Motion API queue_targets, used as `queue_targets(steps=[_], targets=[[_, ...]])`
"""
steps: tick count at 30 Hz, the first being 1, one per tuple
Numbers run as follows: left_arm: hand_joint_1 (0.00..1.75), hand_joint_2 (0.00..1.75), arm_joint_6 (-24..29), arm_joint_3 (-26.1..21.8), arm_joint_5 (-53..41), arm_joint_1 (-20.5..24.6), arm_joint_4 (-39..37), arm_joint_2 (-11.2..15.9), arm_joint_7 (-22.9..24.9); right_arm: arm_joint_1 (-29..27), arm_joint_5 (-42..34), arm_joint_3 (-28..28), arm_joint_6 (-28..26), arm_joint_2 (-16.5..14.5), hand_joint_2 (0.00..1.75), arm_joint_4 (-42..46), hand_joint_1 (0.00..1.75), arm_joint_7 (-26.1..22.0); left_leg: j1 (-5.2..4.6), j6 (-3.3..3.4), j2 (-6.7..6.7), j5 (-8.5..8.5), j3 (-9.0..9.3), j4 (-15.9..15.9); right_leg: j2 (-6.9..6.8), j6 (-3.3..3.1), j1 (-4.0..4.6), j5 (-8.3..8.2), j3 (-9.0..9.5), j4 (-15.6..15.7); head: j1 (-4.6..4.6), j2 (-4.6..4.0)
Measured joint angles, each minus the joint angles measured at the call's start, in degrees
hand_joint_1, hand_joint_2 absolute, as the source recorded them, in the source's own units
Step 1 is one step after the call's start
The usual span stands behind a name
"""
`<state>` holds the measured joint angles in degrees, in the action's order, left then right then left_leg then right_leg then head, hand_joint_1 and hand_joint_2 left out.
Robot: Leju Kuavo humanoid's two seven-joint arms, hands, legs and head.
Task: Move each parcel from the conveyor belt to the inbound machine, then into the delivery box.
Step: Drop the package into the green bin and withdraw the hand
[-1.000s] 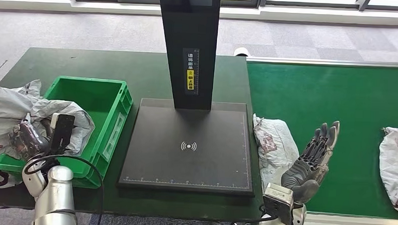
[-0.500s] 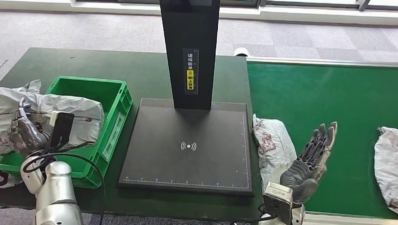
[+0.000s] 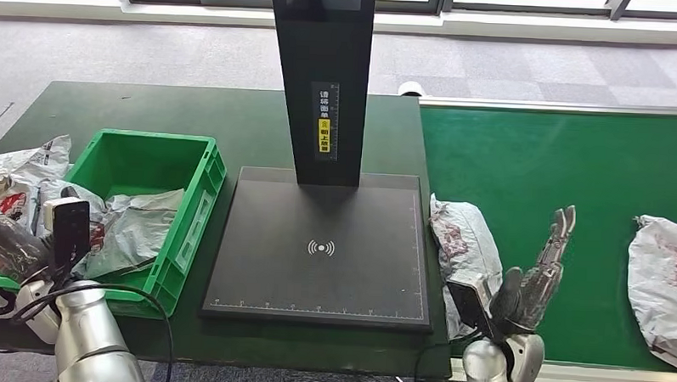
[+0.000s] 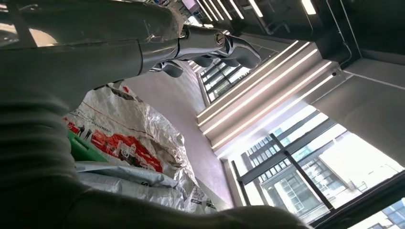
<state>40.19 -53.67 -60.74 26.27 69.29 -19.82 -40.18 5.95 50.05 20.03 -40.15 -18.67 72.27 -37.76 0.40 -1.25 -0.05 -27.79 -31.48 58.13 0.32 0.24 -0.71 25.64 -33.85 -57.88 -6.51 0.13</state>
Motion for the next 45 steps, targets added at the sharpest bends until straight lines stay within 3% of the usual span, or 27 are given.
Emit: queue_targets(steps=[4, 7, 10, 13, 21, 25, 33, 37, 38, 42, 45], targets=[[0.00, 0.00, 0.0, 1.3, 2.1, -1.1, 2.5, -0.2, 0.0, 5.7, 15.9, 12.9, 0.0, 0.9, 0.00, -10.1, 0.00, 7.6, 0.00, 0.00, -0.06, 0.02, -0.02, 0.0, -0.03, 0.03, 0.00, -0.03, 0.02, 0.0, -0.01, 0.00], [0.00, 0.00, 0.0, 2.7, 4.2, -2.2, 4.4, -0.3, 0.0, 9.2, 23.6, 18.0, 0.0, 2.7, 0.00, -19.2, 0.00, 15.6, 0.00, 0.00, -0.03, 0.01, -0.03, 0.0, -0.01, 0.03, 0.01, -0.03, 0.00, 0.0, -0.01, 0.00], [0.00, 0.00, 0.0, 4.9, 8.6, -3.8, 6.4, -0.5, -0.1, 11.9, 29.4, 19.0, 0.1, 5.1, 0.00, -28.8, 0.00, 23.0, 0.00, -0.01, 0.00, 0.01, -0.04, 0.0, 0.01, 0.03, 0.01, -0.03, -0.03, 0.0, -0.01, 0.00], [0.00, 0.00, 0.0, 8.6, 14.4, -6.2, 7.7, -0.6, -0.1, 14.3, 32.2, 19.0, 0.7, 6.9, 0.00, -36.5, 0.00, 27.1, -0.01, -0.01, -0.05, 0.01, -0.06, 0.0, -0.03, 0.03, 0.02, -0.02, -0.04, 0.0, -0.01, 0.00], [0.00, 0.00, 0.0, 13.9, 17.2, -9.2, 9.3, -0.9, -0.1, 17.2, 32.8, 18.9, 1.2, 8.9, 0.00, -45.3, 0.00, 28.3, 0.00, -0.02, -0.07, 0.02, -0.08, 0.0, -0.05, 0.03, 0.02, -0.02, -0.03, 0.0, -0.01, 0.00], [0.00, 0.00, 0.0, 15.8, 19.2, -10.4, 9.7, -0.9, -0.1, 17.7, 31.0, 18.9, 5.4, 9.3, 1.75, -47.3, 0.00, 26.3, -0.01, -0.02, -0.07, 0.02, -0.08, 0.0, -0.05, 0.03, 0.02, -0.02, -0.04, 0.0, -0.01, 0.00], [0.00, 0.00, 0.0, 20.5, 20.4, -12.3, 10.4, -0.9, -0.1, 18.0, 20.5, 18.9, 19.6, 9.4, 1.75, -48.8, 0.02, 10.4, -0.01, -0.02, -0.07, 0.02, -0.07, 0.0, -0.05, 0.03, 0.02, -0.02, -0.04, 0.0, -0.01, 0.00], [0.00, 0.00, 0.0, 21.9, 20.4, -12.9, 10.4, -0.7, -0.1, 17.9, 18.3, 18.8, 24.3, 9.5, 1.75, -48.8, 0.03, 7.1, 0.00, -0.02, 0.02, 0.01, -0.04, 0.0, -0.01, 0.03, 0.03, -0.02, -0.05, 0.0, -0.01, 0.00], [0.00, 0.00, 0.0, 22.1, 20.4, -12.9, 10.4, -0.7, -0.1, 17.9, 18.2, 18.8, 24.9, 9.6, 1.75, -48.8, 0.09, 7.0, 0.00, -0.02, 0.03, 0.01, -0.03, 0.0, 0.00, 0.03, 0.03, -0.02, -0.05, 0.0, 0.00, 0.00], [0.00, 0.00, 0.0, 22.6, 20.4, -13.1, 10.4, -0.6, -0.1, 17.9, 17.9, 18.8, 25.7, 9.7, 1.75, -48.8, 1.75, 7.1, 0.00, -0.02, 0.03, 0.01, -0.02, 0.0, 0.00, 0.03, 0.04, -0.02, -0.04, 0.0, -0.01, 0.00], [0.00, 0.00, 0.0, 22.6, 20.4, -13.2, 10.4, -0.6, -0.1, 17.9, 17.6, 18.6, 26.2, 9.8, 1.75, -48.8, 1.75, 8.1, 0.00, -0.02, 0.03, 0.02, 0.00, 0.0, 0.00, 0.03, 0.04, -0.03, -0.03, 0.0, -0.01, 0.00]])
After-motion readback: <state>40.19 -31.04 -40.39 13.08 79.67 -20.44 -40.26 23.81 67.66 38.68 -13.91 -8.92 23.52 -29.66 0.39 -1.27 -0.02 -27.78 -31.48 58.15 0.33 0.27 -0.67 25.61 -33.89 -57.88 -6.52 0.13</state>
